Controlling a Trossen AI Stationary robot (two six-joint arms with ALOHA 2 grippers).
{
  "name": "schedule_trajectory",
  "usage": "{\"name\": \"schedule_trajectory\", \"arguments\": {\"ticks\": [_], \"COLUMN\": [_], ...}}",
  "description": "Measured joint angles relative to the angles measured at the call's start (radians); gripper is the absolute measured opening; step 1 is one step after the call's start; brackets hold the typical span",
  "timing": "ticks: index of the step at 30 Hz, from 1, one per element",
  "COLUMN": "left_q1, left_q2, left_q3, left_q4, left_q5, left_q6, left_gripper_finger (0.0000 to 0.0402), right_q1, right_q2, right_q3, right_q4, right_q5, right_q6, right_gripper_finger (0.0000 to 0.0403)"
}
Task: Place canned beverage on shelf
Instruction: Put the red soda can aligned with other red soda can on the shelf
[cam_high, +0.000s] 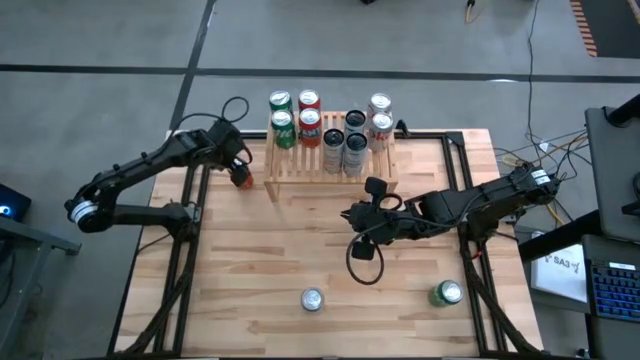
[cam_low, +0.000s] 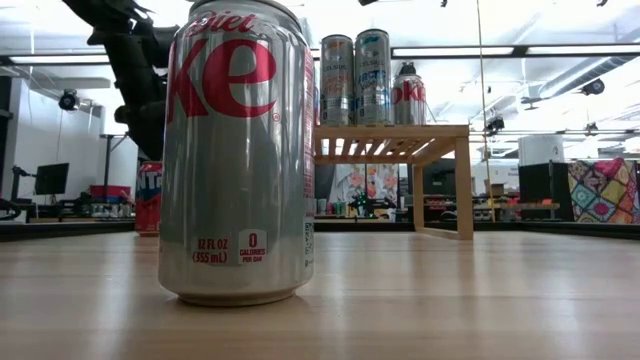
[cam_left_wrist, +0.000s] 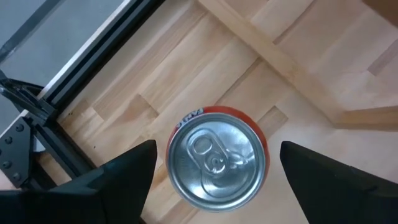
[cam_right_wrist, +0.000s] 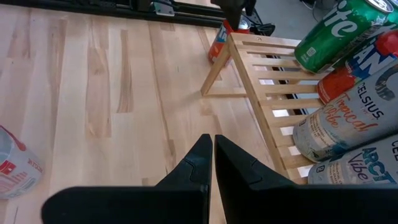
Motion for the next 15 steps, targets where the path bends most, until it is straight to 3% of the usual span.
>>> {"name": "schedule_trajectory", "arguments": {"ticks": [15], "left_q1": [0.000], "left_q2": [0.009], "left_q3": [-0.015], "left_q4": [0.015], "left_q5": [0.000], "left_q6": [-0.015], "left_gripper_finger": [0.0325], "right_q1": [0.000], "right_q2": [0.000], "right_q3": [0.000], "right_q4": [0.000], "right_q5": [0.000], "right_q6": [0.001], "right_gripper_finger": [0.0009]}}
